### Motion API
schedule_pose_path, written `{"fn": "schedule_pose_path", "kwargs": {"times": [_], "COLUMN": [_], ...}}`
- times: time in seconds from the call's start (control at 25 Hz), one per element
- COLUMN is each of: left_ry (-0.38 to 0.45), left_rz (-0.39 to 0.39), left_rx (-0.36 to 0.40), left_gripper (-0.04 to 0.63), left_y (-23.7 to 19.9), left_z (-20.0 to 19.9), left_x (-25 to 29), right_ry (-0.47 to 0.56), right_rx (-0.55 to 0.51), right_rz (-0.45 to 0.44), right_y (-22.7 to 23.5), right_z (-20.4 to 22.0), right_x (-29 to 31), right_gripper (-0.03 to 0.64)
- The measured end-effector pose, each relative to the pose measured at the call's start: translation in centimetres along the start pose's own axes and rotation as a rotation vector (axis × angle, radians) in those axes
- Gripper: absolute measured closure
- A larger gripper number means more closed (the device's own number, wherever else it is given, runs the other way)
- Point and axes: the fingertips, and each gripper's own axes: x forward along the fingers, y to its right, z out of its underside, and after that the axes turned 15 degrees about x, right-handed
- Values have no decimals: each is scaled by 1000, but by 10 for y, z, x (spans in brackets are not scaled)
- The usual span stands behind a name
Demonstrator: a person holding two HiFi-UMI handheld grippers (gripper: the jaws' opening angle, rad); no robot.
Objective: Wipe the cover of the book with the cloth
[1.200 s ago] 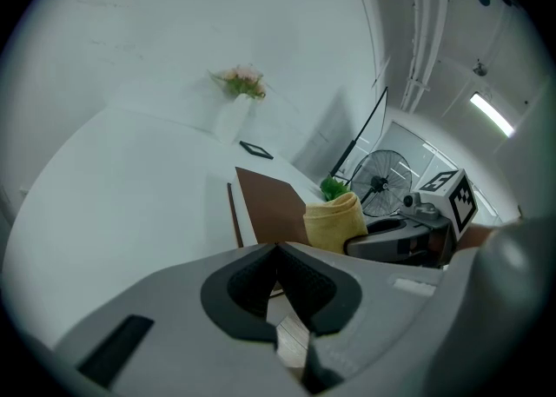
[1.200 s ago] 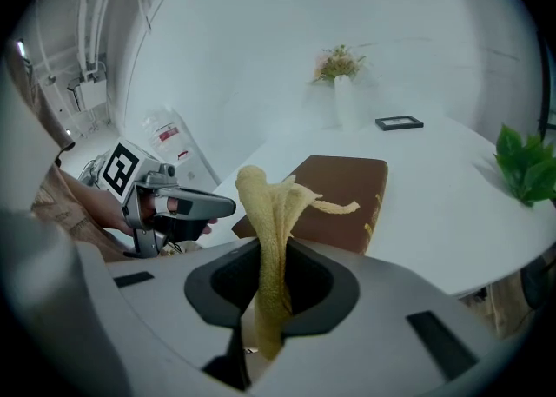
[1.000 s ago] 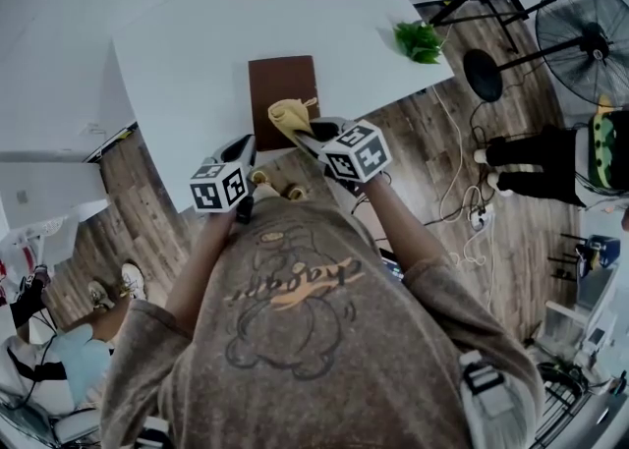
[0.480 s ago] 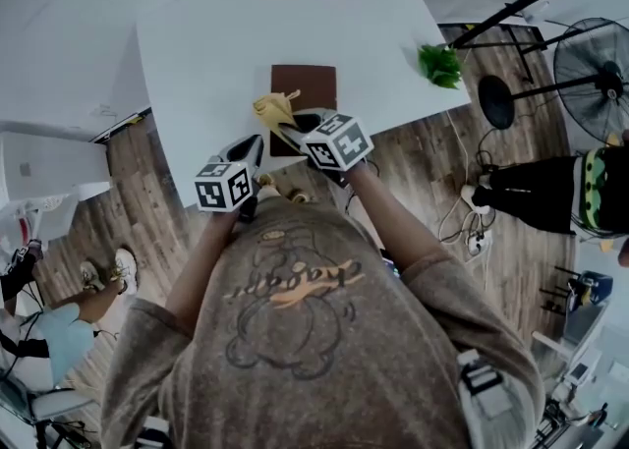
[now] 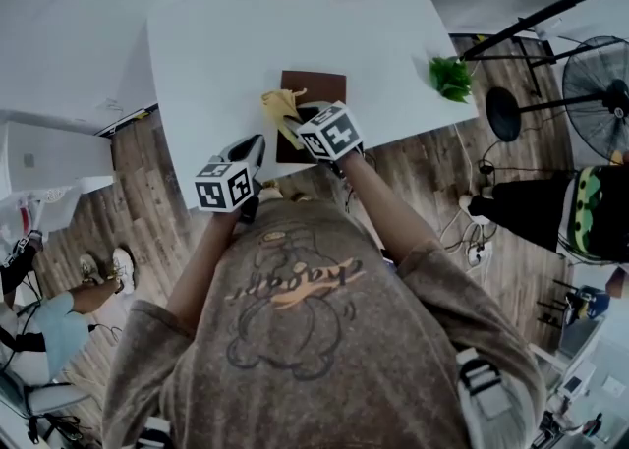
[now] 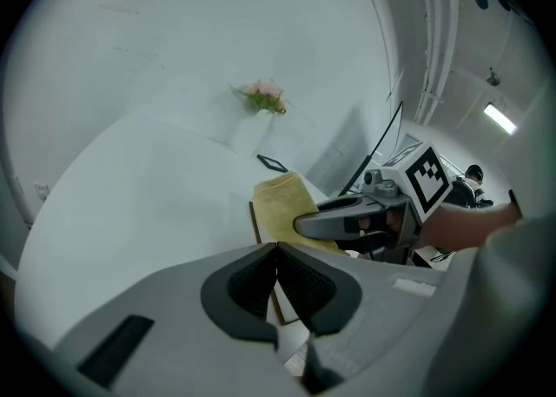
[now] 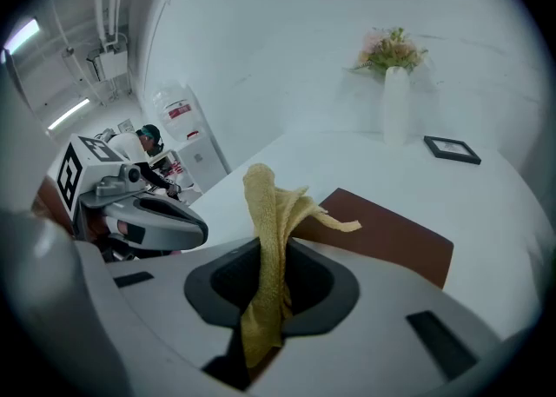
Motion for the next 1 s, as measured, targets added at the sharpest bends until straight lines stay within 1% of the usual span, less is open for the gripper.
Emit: {"fn": "schedule_pose_path", "kwargs": {"times": [0.28,0.6,1.0], "left_ry": [1,-4,-29], "left_rz": [41,88,154], "left_rx": [22,76,168], "left_gripper": [592,591,591], "left_y": [7,19,38], "left_z": [-12,-27,-40], "left_x": [15,31,51], "right_ry": [47,93,128], "right_rx": [60,137,218], "right_rz": [81,126,157], "right_y": [39,70,86], "right_z": [-14,-1,26], "right_x": [-13,-38,-66], "right_gripper": [552,552,552]}}
